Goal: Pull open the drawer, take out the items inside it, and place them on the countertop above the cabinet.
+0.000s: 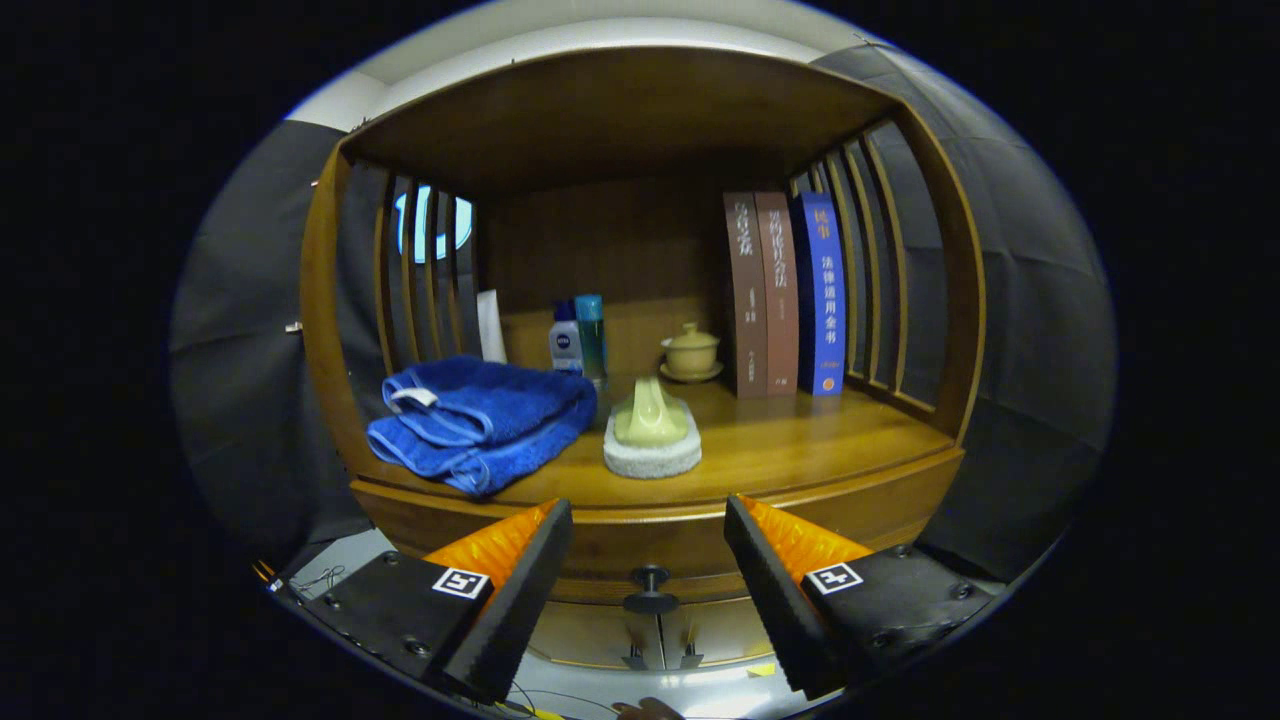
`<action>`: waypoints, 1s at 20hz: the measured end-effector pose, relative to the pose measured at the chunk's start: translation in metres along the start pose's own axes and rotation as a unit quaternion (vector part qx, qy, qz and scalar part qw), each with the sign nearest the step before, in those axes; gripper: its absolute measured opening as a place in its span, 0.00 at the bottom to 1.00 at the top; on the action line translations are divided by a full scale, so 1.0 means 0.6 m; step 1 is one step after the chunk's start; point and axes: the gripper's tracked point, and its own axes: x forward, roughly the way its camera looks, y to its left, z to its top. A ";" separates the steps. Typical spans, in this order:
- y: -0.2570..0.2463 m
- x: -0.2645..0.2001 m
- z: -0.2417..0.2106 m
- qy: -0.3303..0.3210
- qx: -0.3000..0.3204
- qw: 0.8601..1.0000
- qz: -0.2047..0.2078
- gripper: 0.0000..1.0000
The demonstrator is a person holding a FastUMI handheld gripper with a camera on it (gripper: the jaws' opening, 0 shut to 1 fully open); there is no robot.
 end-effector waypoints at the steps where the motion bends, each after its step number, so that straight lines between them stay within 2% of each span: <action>1: 0.006 -0.011 0.024 -0.013 0.004 1.000 0.005 0.99; 11: 0.024 -0.130 0.242 -0.100 0.001 0.995 0.015 0.99; 20: 0.046 -0.223 0.301 -0.139 -0.004 0.990 0.035 0.98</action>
